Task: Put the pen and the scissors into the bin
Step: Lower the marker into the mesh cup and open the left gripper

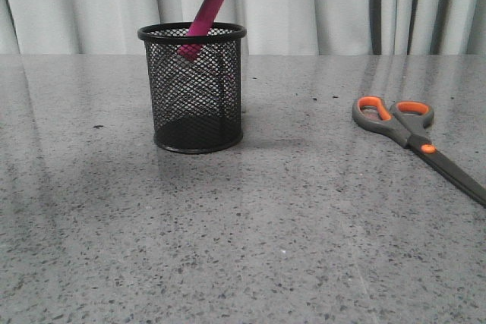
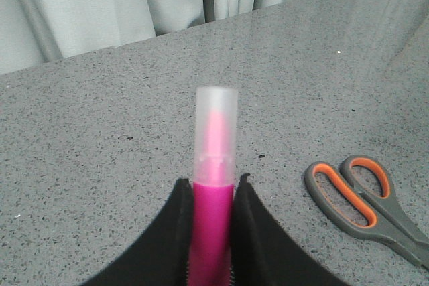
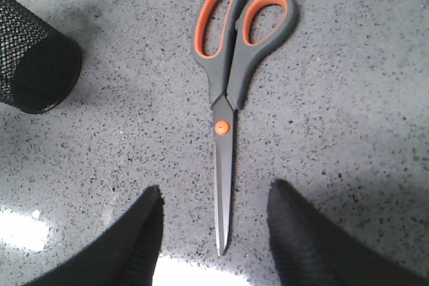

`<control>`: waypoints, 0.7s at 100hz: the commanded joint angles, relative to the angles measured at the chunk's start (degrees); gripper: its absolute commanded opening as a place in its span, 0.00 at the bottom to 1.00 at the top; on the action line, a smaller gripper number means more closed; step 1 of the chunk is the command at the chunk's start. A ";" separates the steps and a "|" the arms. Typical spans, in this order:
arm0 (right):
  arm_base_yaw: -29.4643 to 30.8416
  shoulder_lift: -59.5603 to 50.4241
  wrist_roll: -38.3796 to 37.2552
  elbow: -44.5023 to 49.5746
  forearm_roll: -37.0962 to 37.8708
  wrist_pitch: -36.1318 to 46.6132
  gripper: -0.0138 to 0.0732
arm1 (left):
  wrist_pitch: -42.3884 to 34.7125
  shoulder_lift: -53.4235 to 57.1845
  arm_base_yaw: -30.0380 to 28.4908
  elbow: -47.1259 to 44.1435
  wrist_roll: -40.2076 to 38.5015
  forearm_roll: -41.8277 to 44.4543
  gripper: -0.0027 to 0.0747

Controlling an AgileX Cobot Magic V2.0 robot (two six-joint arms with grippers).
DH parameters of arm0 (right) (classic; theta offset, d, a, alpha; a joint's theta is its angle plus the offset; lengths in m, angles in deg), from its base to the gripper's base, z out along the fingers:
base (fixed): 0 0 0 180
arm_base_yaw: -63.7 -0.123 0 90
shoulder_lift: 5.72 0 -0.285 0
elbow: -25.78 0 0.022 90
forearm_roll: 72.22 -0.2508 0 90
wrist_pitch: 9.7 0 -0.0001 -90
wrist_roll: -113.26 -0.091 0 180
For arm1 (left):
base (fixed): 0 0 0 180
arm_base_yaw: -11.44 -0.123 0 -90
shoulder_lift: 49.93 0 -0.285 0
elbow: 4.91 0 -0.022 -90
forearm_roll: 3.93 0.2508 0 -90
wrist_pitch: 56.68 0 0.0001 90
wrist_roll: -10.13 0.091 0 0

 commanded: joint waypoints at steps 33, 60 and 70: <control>0.36 0.11 0.69 -2.10 -0.69 4.54 0.53 | -3.62 2.09 0.54 1.56 -0.12 -0.46 0.39; 0.36 0.11 0.69 -2.10 -0.90 3.27 0.53 | -3.41 4.73 0.44 1.56 -0.12 -0.46 0.42; 0.36 0.16 2.08 -2.23 -1.00 3.27 0.53 | -2.48 7.33 -0.93 1.56 -0.12 -0.46 0.42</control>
